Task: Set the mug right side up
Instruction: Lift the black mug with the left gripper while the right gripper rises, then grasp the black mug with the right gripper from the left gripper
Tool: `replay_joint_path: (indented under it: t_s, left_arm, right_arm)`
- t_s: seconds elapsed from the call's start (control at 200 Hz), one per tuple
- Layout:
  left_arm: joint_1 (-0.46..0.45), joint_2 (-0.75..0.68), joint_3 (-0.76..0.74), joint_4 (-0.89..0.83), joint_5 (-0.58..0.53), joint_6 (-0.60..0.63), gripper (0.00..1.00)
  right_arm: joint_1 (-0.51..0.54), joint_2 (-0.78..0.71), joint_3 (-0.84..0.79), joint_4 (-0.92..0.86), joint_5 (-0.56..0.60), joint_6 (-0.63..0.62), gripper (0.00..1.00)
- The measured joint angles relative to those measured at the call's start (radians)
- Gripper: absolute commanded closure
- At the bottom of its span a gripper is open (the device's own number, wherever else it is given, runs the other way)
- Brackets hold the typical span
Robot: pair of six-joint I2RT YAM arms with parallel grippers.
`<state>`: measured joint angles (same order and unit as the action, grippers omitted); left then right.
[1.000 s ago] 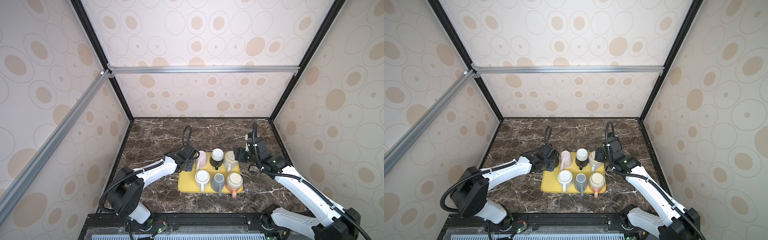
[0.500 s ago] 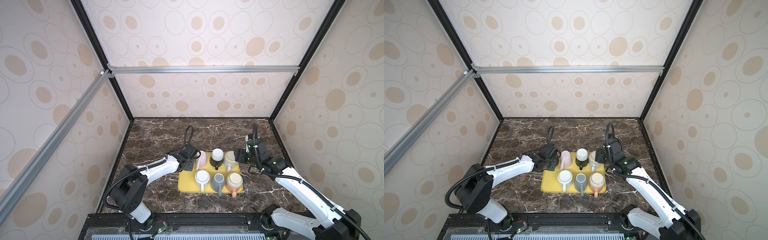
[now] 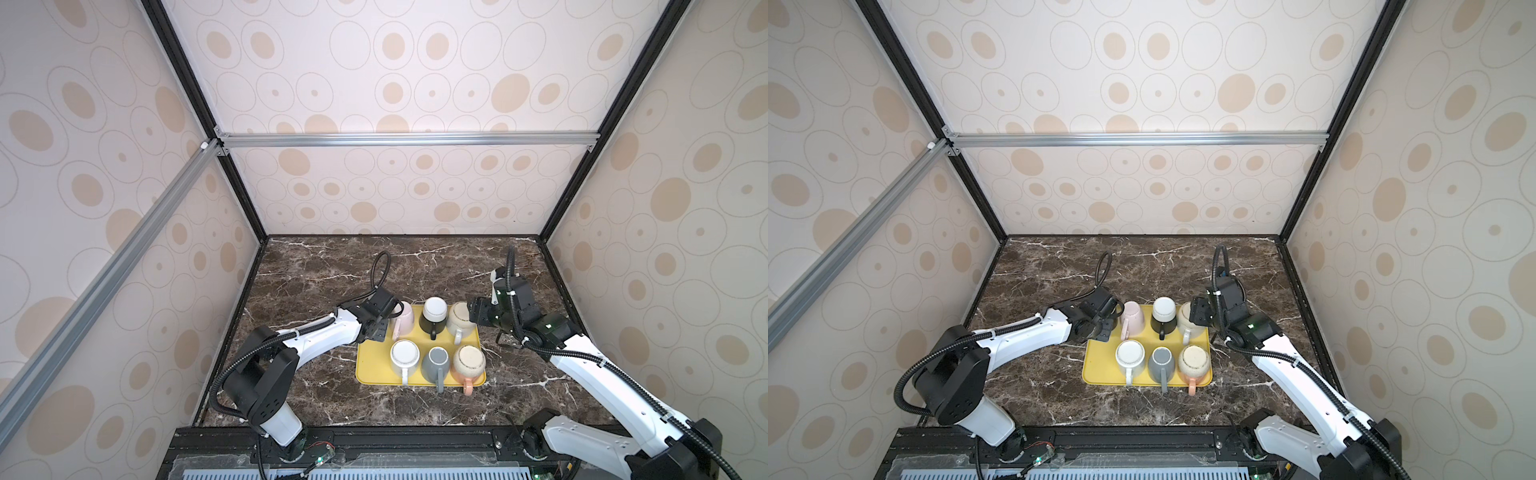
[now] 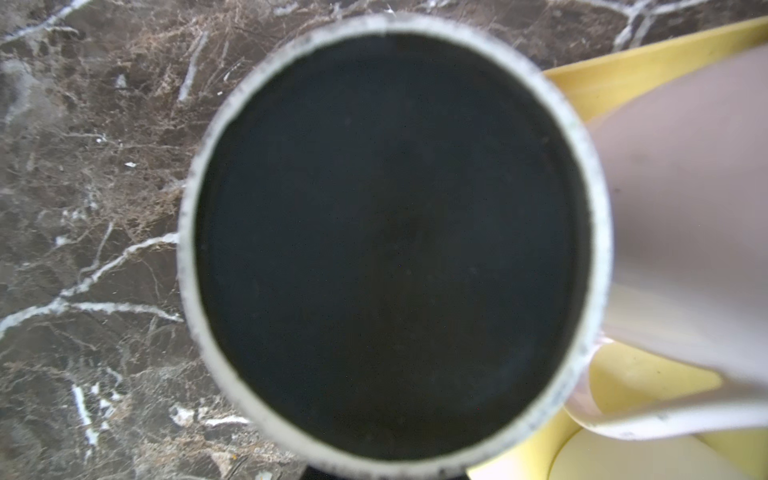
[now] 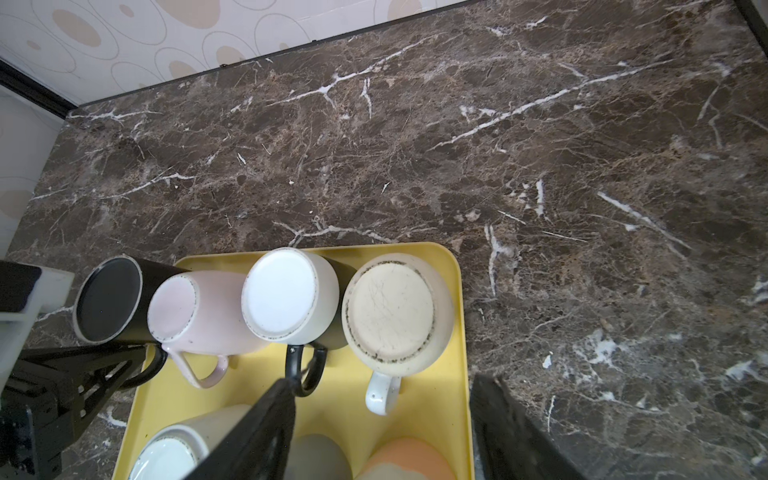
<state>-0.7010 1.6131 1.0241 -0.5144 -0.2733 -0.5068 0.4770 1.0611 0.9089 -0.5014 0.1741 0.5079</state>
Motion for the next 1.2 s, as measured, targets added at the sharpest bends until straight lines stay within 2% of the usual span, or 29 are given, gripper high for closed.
replay_joint_path:
  t_s: [0.3, 0.515, 0.655, 0.8, 0.9, 0.96, 1.095, 1.2]
  left_arm:
    - [-0.002, -0.051, 0.031, -0.062, -0.061, 0.039, 1.00]
    - [0.002, -0.143, 0.192, -0.106, -0.081, 0.080, 1.00]
    - [0.003, -0.224, 0.242, 0.010, -0.027, 0.085, 1.00]
    - [0.017, -0.275, 0.243, 0.151, 0.082, 0.061, 1.00]
    - [0.050, -0.303, 0.206, 0.298, 0.203, -0.001, 1.00]
    - [0.099, -0.338, 0.133, 0.435, 0.310, -0.083, 1.00]
    - [0.240, -0.383, -0.068, 0.806, 0.520, -0.361, 1.00]
    - [0.311, -0.343, -0.155, 1.047, 0.615, -0.568, 1.00]
  right_arm:
    - [0.000, 0.024, 0.002, 0.018, -0.055, -0.009, 0.33]
    - [0.000, 0.061, 0.066, 0.053, -0.204, -0.026, 0.33]
    - [-0.006, 0.091, 0.130, 0.103, -0.321, -0.006, 0.36]
    - [-0.051, 0.114, 0.175, 0.210, -0.493, 0.080, 0.39]
    - [-0.092, 0.124, 0.177, 0.319, -0.602, 0.167, 0.39]
    - [-0.110, 0.135, 0.174, 0.419, -0.668, 0.229, 0.39]
    - [-0.126, 0.183, 0.147, 0.687, -0.787, 0.396, 0.44]
    - [-0.129, 0.241, 0.143, 0.837, -0.848, 0.496, 0.47]
